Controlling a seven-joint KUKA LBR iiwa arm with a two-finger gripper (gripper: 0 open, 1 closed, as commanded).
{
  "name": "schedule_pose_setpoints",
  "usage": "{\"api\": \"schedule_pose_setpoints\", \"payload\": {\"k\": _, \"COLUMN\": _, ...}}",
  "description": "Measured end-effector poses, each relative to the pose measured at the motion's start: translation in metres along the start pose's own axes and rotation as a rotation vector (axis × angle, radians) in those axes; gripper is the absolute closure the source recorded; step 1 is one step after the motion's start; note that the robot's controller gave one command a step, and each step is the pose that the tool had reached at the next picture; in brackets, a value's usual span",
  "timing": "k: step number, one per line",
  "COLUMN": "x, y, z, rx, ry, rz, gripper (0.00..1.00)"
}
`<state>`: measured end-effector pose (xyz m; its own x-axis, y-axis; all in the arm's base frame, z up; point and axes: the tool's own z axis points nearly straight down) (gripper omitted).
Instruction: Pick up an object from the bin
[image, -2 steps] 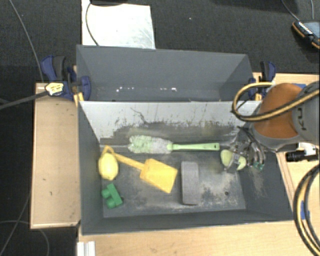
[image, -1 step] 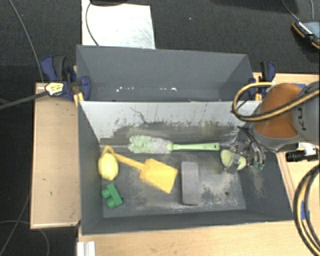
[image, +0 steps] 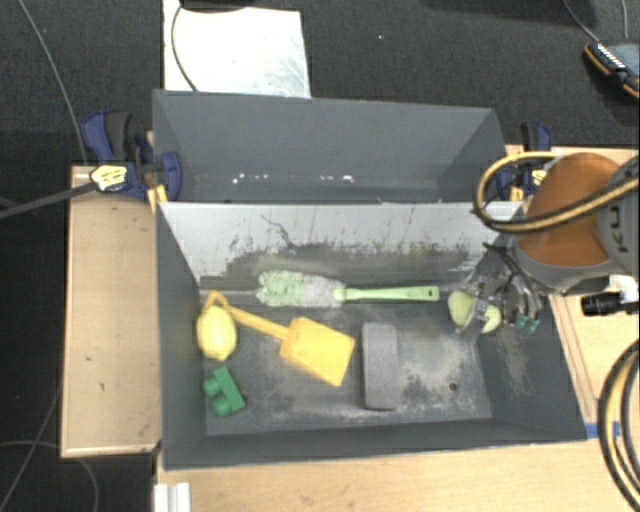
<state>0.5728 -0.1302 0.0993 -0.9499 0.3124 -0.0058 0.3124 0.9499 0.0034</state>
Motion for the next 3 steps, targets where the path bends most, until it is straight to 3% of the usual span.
{"api": "schedule_pose_setpoints", "payload": {"k": 3, "x": -0.003, "y": 0.001, "z": -0.052, "rx": -0.002, "ry": -0.011, "rz": -0.003, "gripper": 1.00}}
